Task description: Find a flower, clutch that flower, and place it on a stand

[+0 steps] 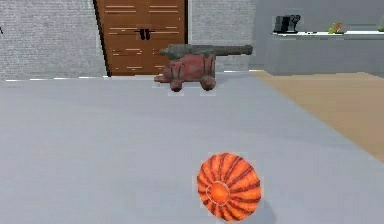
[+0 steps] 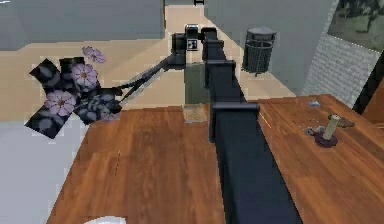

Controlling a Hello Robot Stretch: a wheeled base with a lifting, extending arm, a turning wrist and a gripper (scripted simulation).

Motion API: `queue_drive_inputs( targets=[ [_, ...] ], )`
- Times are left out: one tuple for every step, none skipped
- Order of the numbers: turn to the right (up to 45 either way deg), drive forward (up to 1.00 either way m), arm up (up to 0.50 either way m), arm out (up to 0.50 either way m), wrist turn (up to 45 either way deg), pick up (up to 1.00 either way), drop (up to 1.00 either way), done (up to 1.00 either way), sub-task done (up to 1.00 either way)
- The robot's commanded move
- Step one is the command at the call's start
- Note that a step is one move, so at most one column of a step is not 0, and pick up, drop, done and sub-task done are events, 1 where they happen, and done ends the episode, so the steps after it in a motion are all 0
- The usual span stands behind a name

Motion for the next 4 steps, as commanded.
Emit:
queue_drive_inputs(
  targets=[
    [0.0, 0.0, 0.0, 0.0, -24.0, 0.0, 0.0, 0.0, 0.0],
    [0.0, 0.0, 0.0, -0.48, 0.0, 0.0, 0.0, 0.0, 0.0],
    [45.0, 0.0, 0.0, 0.0, 0.0, 0.0, 0.0, 0.0, 0.0],
    [45.0, 0.0, 0.0, 0.0, 0.0, 0.0, 0.0, 0.0, 0.0]
  ],
)
